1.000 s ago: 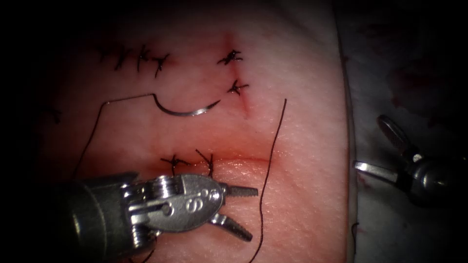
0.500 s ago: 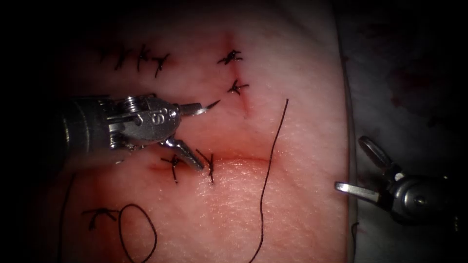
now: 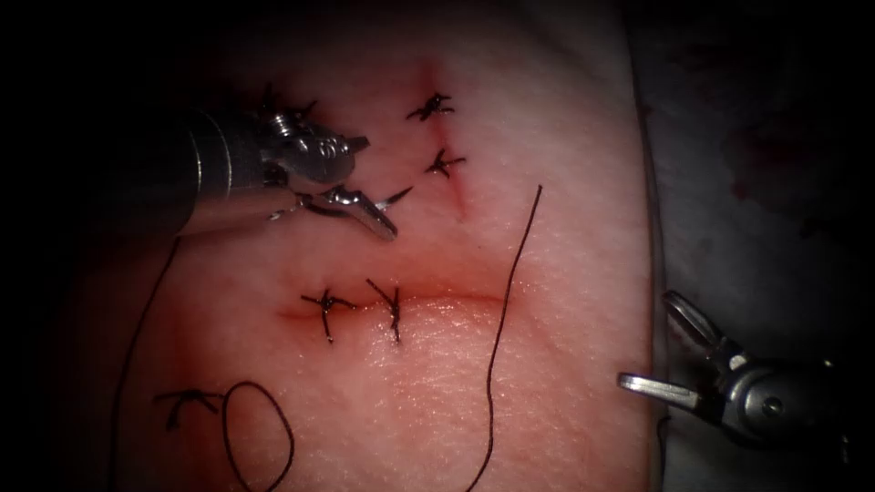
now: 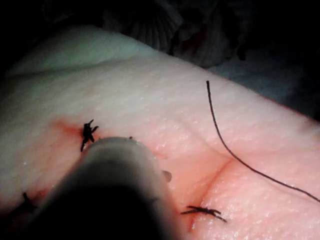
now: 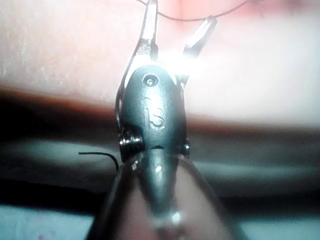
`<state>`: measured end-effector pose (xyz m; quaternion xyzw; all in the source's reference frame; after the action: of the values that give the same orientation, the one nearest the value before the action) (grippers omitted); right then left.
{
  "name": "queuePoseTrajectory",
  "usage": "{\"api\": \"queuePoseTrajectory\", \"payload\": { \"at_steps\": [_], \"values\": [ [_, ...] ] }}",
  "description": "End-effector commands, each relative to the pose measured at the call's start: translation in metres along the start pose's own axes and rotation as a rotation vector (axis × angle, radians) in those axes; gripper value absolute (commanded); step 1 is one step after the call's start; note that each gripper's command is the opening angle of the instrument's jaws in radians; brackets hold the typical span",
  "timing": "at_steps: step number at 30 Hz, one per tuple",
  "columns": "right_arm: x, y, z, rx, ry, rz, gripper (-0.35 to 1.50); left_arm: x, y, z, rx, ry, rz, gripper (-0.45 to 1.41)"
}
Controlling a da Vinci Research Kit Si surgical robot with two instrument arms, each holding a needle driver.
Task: Wound Closure
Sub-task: Pick up the needle with the left tool.
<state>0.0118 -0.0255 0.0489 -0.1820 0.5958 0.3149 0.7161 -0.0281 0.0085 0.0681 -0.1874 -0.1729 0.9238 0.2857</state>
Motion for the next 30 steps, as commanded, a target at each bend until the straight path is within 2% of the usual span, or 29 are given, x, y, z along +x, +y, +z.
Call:
{"api": "queuePoseTrajectory", "payload": {
  "at_steps": [1, 3, 8, 9, 13, 15, 16, 17, 18, 19, 25, 30],
  "values": [
    [-0.0005, -0.0004, 0.0007, 0.001, 0.004, 0.000, 1.16, 0.0005, -0.0003, 0.0010, 0.001, -0.013, -0.001, 0.64],
    [-0.0005, -0.0005, 0.0006, 0.001, 0.005, 0.005, 1.16, 0.0001, -0.0004, 0.0025, -0.021, -0.056, -0.015, 0.66],
    [-0.0006, -0.0006, 0.0006, 0.001, 0.006, 0.004, 1.16, -0.0003, -0.0008, 0.0044, -0.039, -0.069, -0.021, 0.62],
    [-0.0006, -0.0006, 0.0005, 0.001, 0.006, 0.004, 1.16, -0.0006, -0.0011, 0.0052, -0.039, -0.075, -0.021, 0.54],
    [-0.0007, -0.0007, 0.0004, 0.001, 0.007, 0.003, 1.16, -0.0010, -0.0019, 0.0062, -0.044, -0.093, -0.027, 0.47],
    [-0.0008, -0.0008, 0.0004, 0.001, 0.007, 0.007, 1.16, -0.0011, -0.0025, 0.0068, -0.046, -0.094, -0.026, 0.24],
    [-0.0008, -0.0009, 0.0003, 0.001, 0.008, 0.006, 1.16, -0.0011, -0.0027, 0.0072, -0.054, -0.098, -0.025, 0.05],
    [-0.0009, -0.0009, 0.0003, 0.000, 0.008, 0.006, 1.16, -0.0011, -0.0028, 0.0076, -0.067, -0.095, -0.026, -0.22],
    [-0.0009, -0.0009, 0.0003, 0.000, 0.008, 0.006, 1.16, -0.0011, -0.0028, 0.0076, -0.067, -0.095, -0.026, -0.22],
    [-0.0009, -0.0010, 0.0002, 0.000, 0.009, 0.011, 1.16, -0.0011, -0.0028, 0.0077, -0.078, -0.094, -0.004, -0.45],
    [-0.0005, -0.0014, 0.0002, -0.002, 0.007, 0.059, 1.16, -0.0009, -0.0026, 0.0071, -0.095, -0.095, 0.092, -0.45],
    [0.0005, -0.0024, 0.0007, 0.004, -0.022, 0.175, 1.21, -0.0007, -0.0017, 0.0048, -0.090, -0.017, 0.206, -0.45]
  ]
}}
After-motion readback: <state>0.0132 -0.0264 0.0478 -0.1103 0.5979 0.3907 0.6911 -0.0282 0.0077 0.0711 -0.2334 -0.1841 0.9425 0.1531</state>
